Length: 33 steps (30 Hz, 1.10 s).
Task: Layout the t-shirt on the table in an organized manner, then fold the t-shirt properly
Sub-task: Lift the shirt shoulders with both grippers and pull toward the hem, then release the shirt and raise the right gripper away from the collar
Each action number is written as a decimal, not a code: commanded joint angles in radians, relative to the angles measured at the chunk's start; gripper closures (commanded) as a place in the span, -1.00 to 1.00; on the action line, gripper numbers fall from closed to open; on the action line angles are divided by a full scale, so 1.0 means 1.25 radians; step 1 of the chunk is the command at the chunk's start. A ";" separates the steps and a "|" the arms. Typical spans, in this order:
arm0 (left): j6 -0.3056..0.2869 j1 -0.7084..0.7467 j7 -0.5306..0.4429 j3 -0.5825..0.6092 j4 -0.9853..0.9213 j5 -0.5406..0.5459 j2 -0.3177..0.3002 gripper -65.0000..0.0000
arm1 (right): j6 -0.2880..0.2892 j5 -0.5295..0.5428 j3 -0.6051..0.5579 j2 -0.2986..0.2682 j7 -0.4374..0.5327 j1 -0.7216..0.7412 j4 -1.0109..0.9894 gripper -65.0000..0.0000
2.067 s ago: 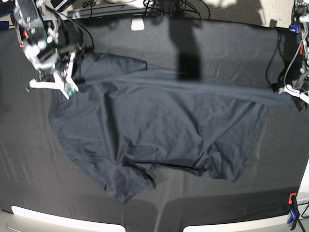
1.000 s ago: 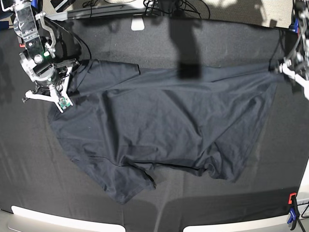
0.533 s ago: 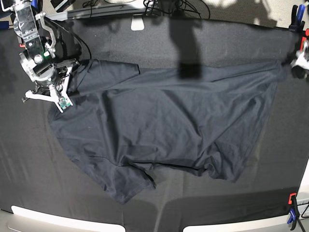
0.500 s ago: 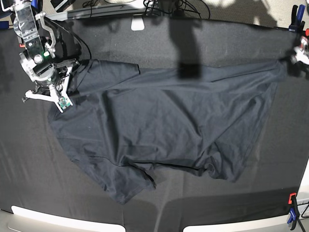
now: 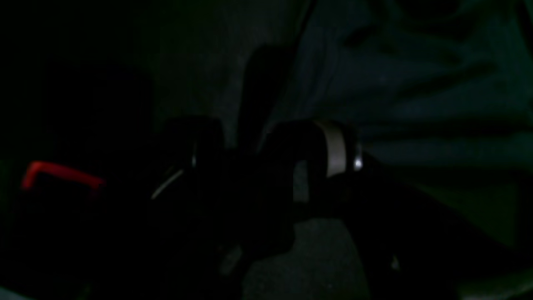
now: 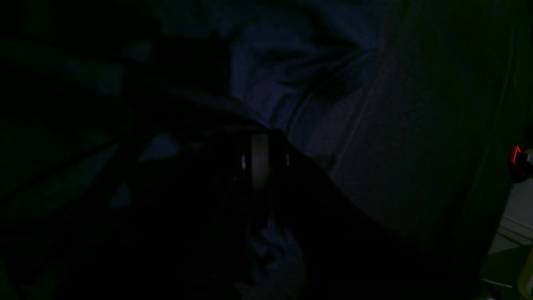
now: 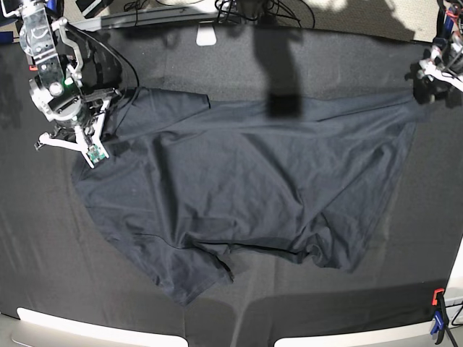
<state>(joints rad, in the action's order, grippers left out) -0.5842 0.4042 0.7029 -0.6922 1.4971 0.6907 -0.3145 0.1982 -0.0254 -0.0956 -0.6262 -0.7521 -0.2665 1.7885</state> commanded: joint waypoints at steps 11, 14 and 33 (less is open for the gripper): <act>-0.006 -0.009 -0.039 0.063 0.010 0.013 -0.014 0.65 | -0.009 -0.010 0.009 -0.013 0.005 0.007 0.011 1.00; -0.006 -0.008 -0.007 0.062 0.010 0.014 -0.015 1.00 | -0.009 -0.016 0.009 -0.013 0.003 0.007 0.011 1.00; -0.091 0.171 0.293 -0.248 0.098 0.417 -0.015 1.00 | -0.003 -0.064 0.076 -0.164 -0.089 -0.296 0.234 1.00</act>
<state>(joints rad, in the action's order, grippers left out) -0.6926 0.6079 1.0782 -0.9936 1.6047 1.1862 -0.3149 0.2043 -0.0948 -0.0093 -0.8127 -0.8623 -0.6403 2.0670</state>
